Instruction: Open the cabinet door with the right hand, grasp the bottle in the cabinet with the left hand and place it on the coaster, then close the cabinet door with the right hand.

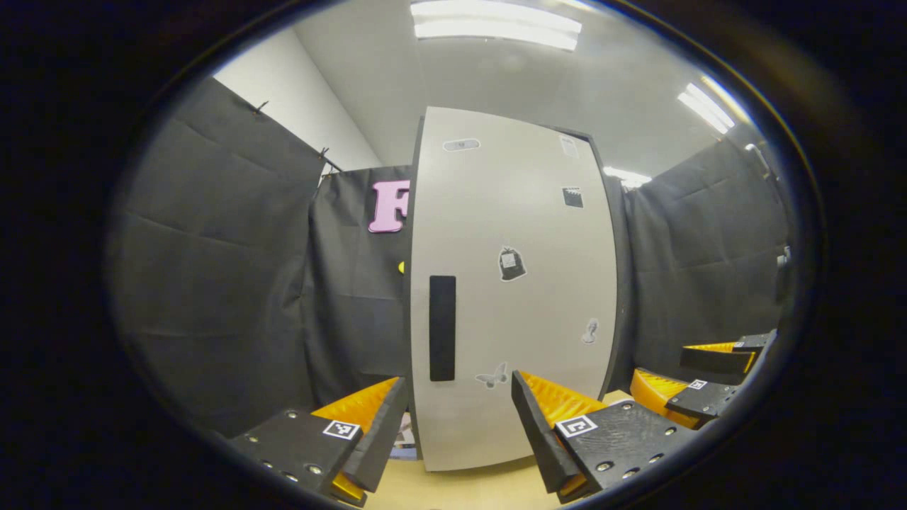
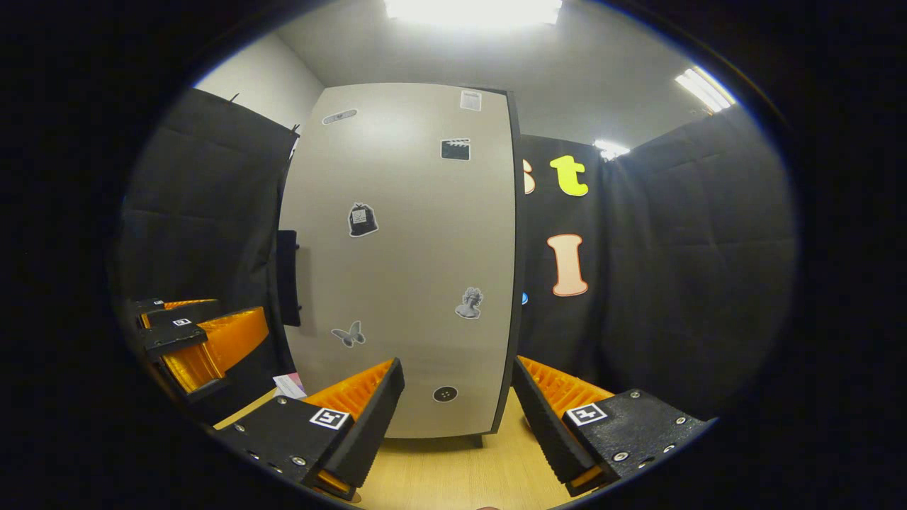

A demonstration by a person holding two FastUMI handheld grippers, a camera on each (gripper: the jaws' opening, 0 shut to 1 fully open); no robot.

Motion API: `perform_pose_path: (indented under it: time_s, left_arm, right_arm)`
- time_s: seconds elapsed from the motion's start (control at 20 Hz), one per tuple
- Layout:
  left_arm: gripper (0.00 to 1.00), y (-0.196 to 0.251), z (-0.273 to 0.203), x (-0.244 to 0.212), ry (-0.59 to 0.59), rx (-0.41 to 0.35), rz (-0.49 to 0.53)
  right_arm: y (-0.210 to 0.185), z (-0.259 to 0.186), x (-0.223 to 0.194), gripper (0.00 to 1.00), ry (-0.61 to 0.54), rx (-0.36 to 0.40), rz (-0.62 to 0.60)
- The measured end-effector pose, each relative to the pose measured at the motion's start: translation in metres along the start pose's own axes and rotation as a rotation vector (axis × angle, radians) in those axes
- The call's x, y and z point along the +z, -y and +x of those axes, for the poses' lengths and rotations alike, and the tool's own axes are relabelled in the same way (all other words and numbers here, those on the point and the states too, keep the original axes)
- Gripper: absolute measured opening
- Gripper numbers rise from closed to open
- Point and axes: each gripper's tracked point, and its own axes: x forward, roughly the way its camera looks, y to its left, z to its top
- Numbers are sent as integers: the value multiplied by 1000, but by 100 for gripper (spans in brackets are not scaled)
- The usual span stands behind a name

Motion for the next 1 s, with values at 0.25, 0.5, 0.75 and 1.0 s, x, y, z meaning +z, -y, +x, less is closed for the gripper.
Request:
perform_pose_path:
  time_s: [0.25, 0.5, 0.75, 1.0]
  left_arm:
    - [90, 5, -1, 1, 5, -5, 15]
    - [86, 7, -1, 0, 4, -17, 10]
    - [86, 6, -3, -3, -4, -15, 13]
    - [90, 0, -3, -6, -13, -11, 2]
  right_arm:
    - [-2, 0, -1, 95, -5, 6, 0]
    - [-1, 1, -3, 95, -2, 10, -1]
    - [1, 4, -5, 95, -10, 6, 6]
    - [0, 3, -4, 91, -11, 7, 8]
